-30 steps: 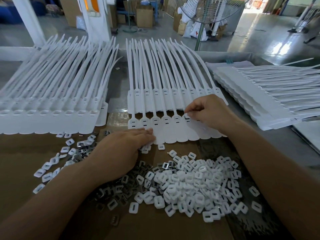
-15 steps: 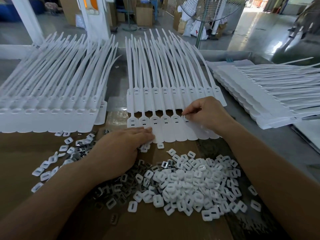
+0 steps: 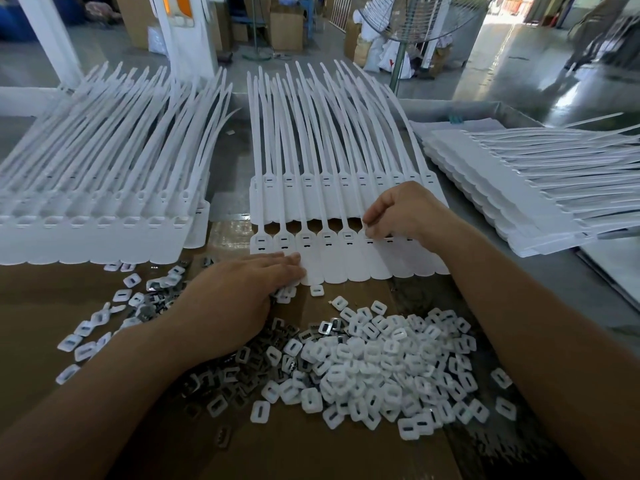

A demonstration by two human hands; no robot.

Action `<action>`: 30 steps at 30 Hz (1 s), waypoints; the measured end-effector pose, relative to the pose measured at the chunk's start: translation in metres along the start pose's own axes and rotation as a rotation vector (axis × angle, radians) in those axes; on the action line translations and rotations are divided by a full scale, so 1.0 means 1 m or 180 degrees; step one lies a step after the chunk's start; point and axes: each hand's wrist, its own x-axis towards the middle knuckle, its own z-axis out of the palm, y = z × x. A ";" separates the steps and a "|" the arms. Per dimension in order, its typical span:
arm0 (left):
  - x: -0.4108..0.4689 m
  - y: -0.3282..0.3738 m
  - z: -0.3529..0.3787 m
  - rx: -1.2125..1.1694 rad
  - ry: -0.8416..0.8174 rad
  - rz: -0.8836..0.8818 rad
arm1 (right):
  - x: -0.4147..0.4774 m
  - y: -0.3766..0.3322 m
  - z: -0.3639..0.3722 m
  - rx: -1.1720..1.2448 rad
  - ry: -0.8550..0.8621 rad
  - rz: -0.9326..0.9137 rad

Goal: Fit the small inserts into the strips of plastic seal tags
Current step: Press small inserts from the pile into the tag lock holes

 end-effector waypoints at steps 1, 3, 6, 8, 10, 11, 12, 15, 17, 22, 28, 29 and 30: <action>0.000 0.000 0.000 -0.0003 0.0002 0.0002 | 0.001 -0.002 -0.001 -0.0047 -0.0054 0.0020; 0.000 0.000 -0.001 -0.0005 -0.0009 0.0004 | 0.004 -0.005 -0.002 -0.0159 -0.0180 0.0048; -0.001 -0.001 -0.001 -0.0017 -0.0008 0.0026 | 0.008 -0.009 0.002 -0.0480 -0.0367 0.0004; -0.001 -0.002 0.000 -0.0022 0.0010 0.0047 | 0.008 -0.010 0.002 -0.0623 -0.0400 -0.0045; -0.001 -0.002 0.000 -0.0030 0.0026 0.0063 | 0.007 -0.008 0.001 -0.0500 -0.0306 -0.0039; -0.001 -0.001 0.000 -0.0035 0.0031 0.0076 | 0.005 -0.006 0.001 -0.0382 -0.0237 -0.0022; 0.000 -0.001 0.000 -0.0038 0.0036 0.0084 | 0.004 -0.004 0.001 -0.0263 -0.0165 -0.0018; 0.000 -0.001 0.000 -0.0039 0.0060 0.0085 | 0.001 0.003 0.004 -0.0117 -0.0009 -0.0144; 0.000 -0.001 0.000 -0.0018 0.0072 0.0057 | -0.002 0.005 0.006 -0.0144 0.0030 -0.0279; -0.001 -0.002 0.001 -0.0035 0.0042 0.0012 | -0.016 0.008 0.000 -0.0230 -0.0038 -0.0583; 0.002 -0.003 0.003 0.0032 0.0010 -0.0002 | -0.051 0.010 -0.015 -0.0669 -0.0608 -0.0847; 0.003 -0.003 0.003 0.0054 -0.0001 0.0014 | -0.056 0.010 -0.016 -0.0781 -0.0774 -0.0872; 0.003 -0.004 0.003 0.0065 -0.0008 0.0021 | -0.061 0.010 -0.015 -0.0849 -0.0913 -0.0878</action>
